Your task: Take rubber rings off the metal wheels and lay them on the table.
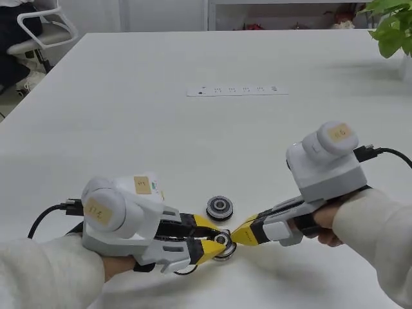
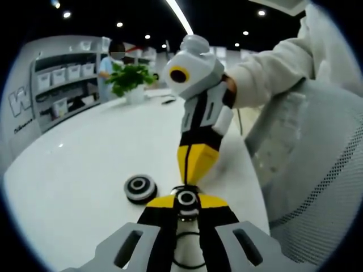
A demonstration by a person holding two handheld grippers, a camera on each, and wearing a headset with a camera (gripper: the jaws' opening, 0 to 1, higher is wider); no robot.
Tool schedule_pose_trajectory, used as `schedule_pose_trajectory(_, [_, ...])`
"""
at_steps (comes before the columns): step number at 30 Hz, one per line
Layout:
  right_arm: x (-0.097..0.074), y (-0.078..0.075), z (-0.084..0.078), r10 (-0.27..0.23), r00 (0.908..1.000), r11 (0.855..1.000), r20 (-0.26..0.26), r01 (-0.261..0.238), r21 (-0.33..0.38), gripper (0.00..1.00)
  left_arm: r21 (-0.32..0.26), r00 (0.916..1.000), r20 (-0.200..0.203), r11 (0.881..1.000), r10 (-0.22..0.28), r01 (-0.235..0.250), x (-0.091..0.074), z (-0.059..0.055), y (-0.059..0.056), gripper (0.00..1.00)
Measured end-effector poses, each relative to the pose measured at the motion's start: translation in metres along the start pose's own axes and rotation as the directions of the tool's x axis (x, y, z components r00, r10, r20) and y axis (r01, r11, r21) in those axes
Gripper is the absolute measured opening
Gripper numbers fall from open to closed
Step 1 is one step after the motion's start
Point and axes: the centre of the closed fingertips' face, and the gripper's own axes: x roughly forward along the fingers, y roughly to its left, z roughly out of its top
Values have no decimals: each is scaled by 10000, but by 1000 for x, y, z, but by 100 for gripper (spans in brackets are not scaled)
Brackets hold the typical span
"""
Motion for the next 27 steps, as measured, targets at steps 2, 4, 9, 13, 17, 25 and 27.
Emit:
schedule_pose_trajectory(2, [0,0,0,3,10000,10000,3,-3,-31,0,1,10000,0,10000,1,-1,0,0,0,14])
schedule_pose_trajectory(4, [0,-1,0,5,10000,10000,15,-5,-42,0,-1,10000,1,10000,1,-1,0,0,0,14])
schedule_pose_trajectory(9, [0,0,0,24,10000,10000,26,-24,-59,0,-5,10000,3,10000,2,-2,0,0,0,14])
schedule_pose_trajectory(13, [0,0,1,37,10000,10000,33,-37,-49,0,-2,10000,4,10000,2,-2,0,0,0,14])
schedule_pose_trajectory(17, [0,0,1,56,10000,10000,39,-56,-62,0,0,10000,0,10000,4,-4,0,0,0,14])
schedule_pose_trajectory(25, [0,1,1,100,9999,9999,54,-100,-76,0,0,10000,5,10000,4,-4,0,0,0,14])
schedule_pose_trajectory(27, [0,3,2,170,9998,9998,73,-170,-61,0,5,10000,4,10000,4,-4,0,0,0,14])
